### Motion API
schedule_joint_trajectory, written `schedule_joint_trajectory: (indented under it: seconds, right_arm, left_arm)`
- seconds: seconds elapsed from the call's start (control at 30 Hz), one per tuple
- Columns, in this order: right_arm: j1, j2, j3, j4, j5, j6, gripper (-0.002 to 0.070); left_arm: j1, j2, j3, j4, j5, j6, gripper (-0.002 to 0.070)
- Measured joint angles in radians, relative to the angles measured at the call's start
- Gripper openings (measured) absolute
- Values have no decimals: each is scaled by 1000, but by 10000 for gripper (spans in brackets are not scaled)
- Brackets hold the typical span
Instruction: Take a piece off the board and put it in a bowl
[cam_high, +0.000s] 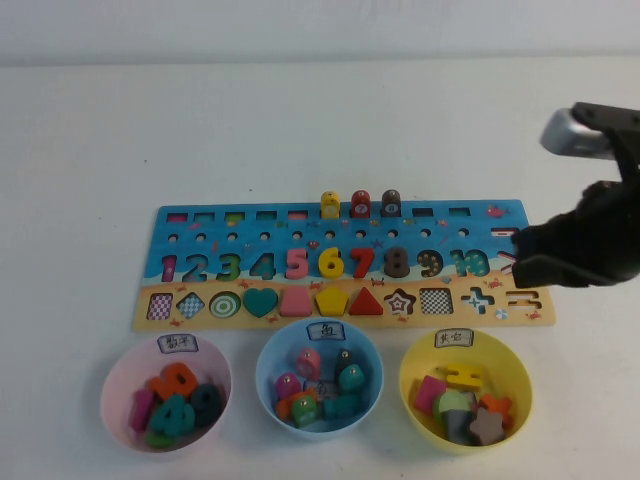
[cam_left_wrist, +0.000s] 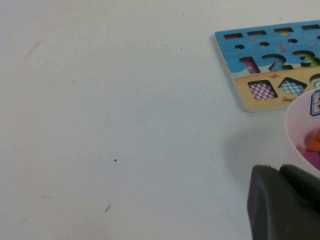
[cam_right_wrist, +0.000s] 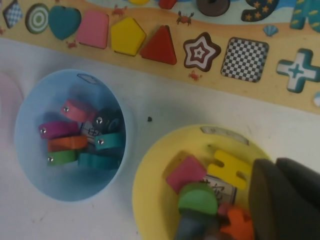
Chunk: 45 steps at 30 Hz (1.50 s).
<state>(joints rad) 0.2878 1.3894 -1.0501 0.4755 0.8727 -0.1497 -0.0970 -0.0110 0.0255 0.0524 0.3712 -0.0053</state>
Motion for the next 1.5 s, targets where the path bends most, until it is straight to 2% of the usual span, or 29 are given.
schedule_joint_trajectory:
  seconds: [0.33,0.5,0.6,0.83,0.93,1.13,1.5]
  right_arm:
    - [131,271,-304,-214,118,182,-17]
    - [193,401,-434,-265,174,255,2]
    - [226,476,-517,-282,223,296,54]
    - [254,641,-710,-290,300,362,242]
    - [254,691,-769,-317,304,401,277]
    - [254,774,-881,-415,338,530,288]
    - [254,875,-981,-415,350,561,288]
  left_arm:
    - [0,0,0,0,0,0,-3]
    - [0,0,0,0,0,0,-3]
    - [0,0,0,0,0,0,-3]
    - [0,0,0,2,0,0,-3]
    - [0,0,0,2,0,0,-3]
    - [0,0,0,2,0,0,-3]
    - [0,0,0,2,0,0,-3]
